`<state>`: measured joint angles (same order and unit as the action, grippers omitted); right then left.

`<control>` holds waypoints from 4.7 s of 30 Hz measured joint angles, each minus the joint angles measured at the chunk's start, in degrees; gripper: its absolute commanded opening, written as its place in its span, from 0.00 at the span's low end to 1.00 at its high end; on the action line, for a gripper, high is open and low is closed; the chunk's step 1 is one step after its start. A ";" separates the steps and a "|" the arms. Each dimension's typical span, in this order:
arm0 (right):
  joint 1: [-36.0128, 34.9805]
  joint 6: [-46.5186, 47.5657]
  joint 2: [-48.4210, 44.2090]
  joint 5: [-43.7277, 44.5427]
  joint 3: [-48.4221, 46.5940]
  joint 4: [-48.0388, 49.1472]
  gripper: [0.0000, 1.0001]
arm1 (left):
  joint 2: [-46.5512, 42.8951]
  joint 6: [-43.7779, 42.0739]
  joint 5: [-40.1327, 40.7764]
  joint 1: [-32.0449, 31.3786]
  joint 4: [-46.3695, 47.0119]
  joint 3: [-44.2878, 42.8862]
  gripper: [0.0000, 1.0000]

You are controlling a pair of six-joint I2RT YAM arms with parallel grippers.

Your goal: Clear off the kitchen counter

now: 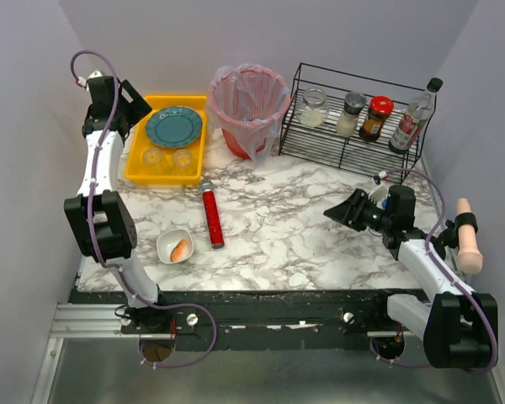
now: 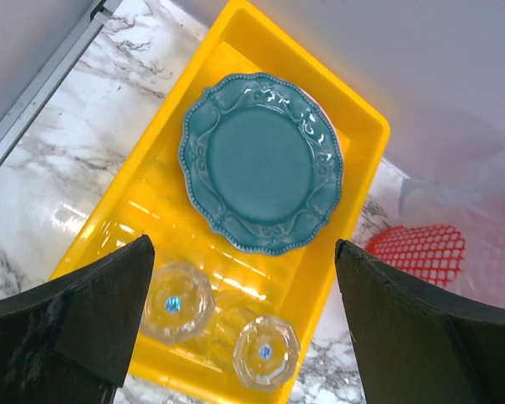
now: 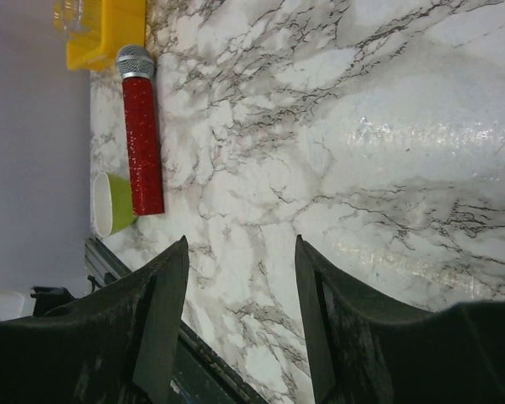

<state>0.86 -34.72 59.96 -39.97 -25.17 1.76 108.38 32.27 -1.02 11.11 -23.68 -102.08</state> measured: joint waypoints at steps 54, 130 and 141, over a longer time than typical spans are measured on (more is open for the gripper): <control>-58.34 4.76 59.60 18.27 -66.42 -10.93 0.60 | -40.87 -1.18 -3.80 0.00 3.48 51.06 0.99; -60.11 2.69 68.13 21.77 -75.52 -16.57 0.01 | -41.40 -1.11 -6.21 0.94 4.33 51.34 0.99; -57.68 4.42 56.28 25.75 -68.83 -17.51 0.01 | -43.28 -0.24 -8.96 0.94 5.73 52.06 0.99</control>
<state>-56.82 -30.30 116.25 -14.22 -94.00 -15.75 65.10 32.03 -9.98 12.05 -17.96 -50.02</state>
